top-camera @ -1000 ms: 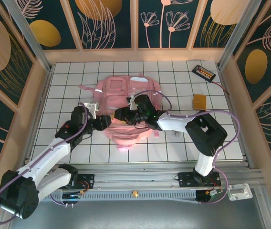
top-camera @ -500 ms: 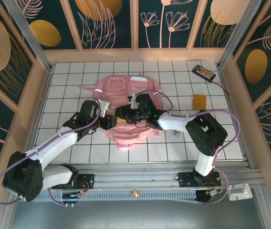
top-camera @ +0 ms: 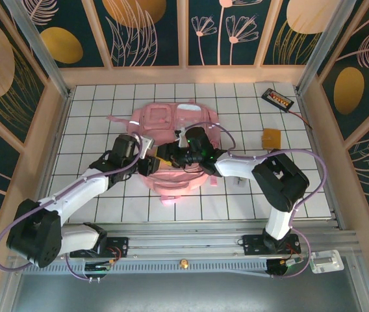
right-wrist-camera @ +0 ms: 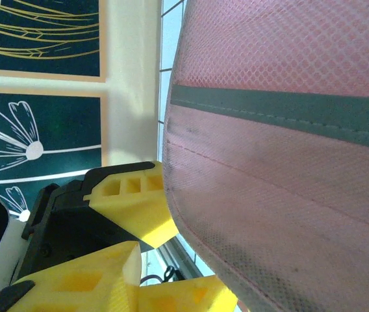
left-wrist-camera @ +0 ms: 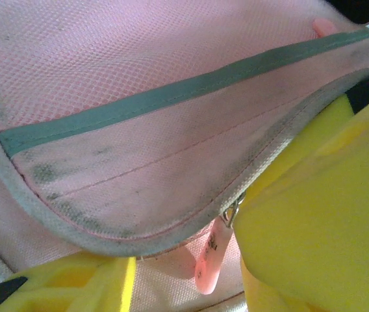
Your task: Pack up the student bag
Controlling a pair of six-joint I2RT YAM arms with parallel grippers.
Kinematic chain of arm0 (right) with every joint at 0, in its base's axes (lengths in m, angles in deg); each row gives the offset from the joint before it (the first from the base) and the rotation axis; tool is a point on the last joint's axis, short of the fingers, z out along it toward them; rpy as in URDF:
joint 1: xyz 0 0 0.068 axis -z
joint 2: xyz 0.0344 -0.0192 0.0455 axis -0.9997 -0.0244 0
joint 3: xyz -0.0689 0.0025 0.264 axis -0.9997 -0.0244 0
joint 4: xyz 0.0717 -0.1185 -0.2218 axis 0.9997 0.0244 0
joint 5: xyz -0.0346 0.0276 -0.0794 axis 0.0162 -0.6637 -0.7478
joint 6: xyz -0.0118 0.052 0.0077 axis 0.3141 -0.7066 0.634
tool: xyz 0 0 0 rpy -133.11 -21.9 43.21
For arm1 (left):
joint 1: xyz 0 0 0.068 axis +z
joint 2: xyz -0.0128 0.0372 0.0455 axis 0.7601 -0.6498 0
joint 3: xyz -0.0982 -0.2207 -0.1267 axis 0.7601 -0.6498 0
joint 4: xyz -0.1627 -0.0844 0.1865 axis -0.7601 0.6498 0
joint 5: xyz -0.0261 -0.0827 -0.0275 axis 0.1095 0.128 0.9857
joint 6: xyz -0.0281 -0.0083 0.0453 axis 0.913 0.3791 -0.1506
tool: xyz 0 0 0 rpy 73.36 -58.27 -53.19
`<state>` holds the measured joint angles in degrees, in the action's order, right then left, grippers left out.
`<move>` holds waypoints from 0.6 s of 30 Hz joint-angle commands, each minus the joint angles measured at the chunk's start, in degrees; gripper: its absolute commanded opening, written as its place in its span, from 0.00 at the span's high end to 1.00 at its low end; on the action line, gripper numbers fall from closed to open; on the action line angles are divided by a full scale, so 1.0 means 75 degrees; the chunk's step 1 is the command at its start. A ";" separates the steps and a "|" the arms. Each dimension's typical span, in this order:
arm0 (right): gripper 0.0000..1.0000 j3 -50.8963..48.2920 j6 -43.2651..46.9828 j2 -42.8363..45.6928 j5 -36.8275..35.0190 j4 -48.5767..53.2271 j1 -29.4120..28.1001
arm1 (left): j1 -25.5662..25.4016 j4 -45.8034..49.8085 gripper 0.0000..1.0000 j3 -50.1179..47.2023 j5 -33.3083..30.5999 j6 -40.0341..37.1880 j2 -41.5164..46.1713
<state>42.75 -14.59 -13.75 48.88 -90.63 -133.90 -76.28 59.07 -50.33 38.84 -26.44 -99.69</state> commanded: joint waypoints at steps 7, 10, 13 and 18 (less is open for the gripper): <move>0.60 -0.0114 -0.0551 -0.0112 0.0119 -0.0906 0.0081 | -0.0035 -0.0947 0.60 -0.0336 -0.0331 -0.0101 0.0053; 0.60 -0.0164 -0.0781 -0.0149 0.0188 -0.1171 0.0081 | -0.0035 -0.1332 0.60 -0.0531 -0.0408 -0.0076 0.0182; 0.60 -0.0224 -0.0920 -0.0171 0.0232 -0.1317 0.0075 | -0.0035 -0.1472 0.61 -0.0614 -0.0380 -0.0077 0.0067; 0.60 -0.0314 -0.1048 -0.0193 0.0285 -0.1532 0.0102 | -0.0044 -0.1982 0.68 -0.0834 -0.0156 -0.0020 -0.0105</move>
<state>40.83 -21.08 -14.69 49.95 -96.86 -133.57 -76.28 49.23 -55.40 36.62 -26.47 -99.30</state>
